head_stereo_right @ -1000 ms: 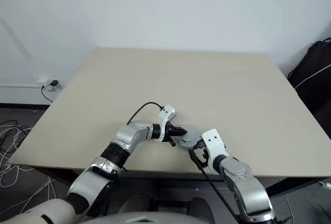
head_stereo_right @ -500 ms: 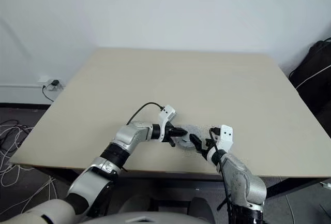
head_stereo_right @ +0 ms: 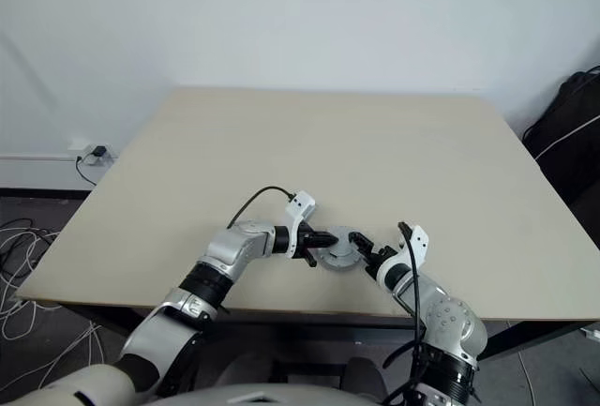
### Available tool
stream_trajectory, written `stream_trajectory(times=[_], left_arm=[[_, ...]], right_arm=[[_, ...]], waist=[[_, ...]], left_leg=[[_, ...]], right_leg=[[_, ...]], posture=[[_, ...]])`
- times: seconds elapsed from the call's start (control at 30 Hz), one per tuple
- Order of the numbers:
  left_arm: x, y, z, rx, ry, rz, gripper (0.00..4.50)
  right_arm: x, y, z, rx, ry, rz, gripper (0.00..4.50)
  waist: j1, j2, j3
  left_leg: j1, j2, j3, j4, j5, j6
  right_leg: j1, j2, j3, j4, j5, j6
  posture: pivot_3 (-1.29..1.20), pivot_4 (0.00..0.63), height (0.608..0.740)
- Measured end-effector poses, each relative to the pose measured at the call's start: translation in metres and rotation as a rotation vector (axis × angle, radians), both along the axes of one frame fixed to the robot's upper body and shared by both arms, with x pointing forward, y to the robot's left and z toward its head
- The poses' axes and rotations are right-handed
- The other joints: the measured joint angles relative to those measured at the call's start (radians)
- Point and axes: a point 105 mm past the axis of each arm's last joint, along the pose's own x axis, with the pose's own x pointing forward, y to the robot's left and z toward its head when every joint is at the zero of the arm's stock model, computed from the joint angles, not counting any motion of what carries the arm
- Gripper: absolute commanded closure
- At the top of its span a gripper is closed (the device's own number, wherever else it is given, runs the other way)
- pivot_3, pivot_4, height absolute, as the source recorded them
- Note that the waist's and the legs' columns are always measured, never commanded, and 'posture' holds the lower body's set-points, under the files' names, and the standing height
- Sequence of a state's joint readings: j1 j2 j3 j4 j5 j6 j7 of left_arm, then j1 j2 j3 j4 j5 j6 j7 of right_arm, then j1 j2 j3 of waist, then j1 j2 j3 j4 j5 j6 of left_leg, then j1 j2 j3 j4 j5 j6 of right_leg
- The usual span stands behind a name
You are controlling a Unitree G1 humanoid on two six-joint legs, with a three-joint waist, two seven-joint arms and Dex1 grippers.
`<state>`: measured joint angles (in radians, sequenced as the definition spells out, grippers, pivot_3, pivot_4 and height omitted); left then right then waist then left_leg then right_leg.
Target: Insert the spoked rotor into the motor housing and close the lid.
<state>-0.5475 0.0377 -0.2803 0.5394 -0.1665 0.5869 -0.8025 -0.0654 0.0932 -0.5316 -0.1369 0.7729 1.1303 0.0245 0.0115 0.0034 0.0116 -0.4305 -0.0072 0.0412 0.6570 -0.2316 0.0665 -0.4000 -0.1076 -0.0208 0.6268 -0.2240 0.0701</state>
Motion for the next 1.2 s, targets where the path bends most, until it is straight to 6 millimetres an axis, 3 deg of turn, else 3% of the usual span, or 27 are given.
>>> stream_trajectory(times=[0.33,0.9,1.0,1.2], left_arm=[[0.0,0.003,0.0,-0.005,0.001,0.013,4.5],[0.002,0.013,-0.001,0.002,-0.005,0.045,4.5],[0.003,0.015,0.001,-0.003,-0.012,0.052,4.5],[0.005,0.018,0.003,-0.005,-0.026,0.065,4.5]], right_arm=[[-0.01,0.014,0.001,0.212,0.048,0.034,0.02],[-0.008,0.029,-0.002,0.357,0.042,0.047,0.02],[-0.008,0.031,0.0,0.376,0.038,0.058,0.63],[-0.019,0.042,-0.002,0.414,0.065,0.113,2.58]], waist=[[-0.013,0.001,0.0],[-0.048,0.004,0.002],[-0.047,0.004,0.002],[-0.046,0.004,0.002]], left_leg=[[0.0,-0.001,0.0,0.0,0.0,0.0],[0.002,0.001,0.0,-0.001,0.0,0.0],[0.0,0.001,0.0,-0.001,0.0,0.0],[0.0,0.0,0.0,-0.001,0.0,0.0]], right_leg=[[0.0,0.001,0.0,0.0,0.0,0.0],[-0.001,0.006,0.004,0.0,0.001,0.0],[-0.002,0.006,0.005,0.0,0.001,0.0],[-0.003,0.005,0.006,0.0,0.001,0.0]], posture=[[0.0,0.0,0.74],[0.0,0.0,0.74],[0.0,0.0,0.74],[0.0,0.0,0.74]])
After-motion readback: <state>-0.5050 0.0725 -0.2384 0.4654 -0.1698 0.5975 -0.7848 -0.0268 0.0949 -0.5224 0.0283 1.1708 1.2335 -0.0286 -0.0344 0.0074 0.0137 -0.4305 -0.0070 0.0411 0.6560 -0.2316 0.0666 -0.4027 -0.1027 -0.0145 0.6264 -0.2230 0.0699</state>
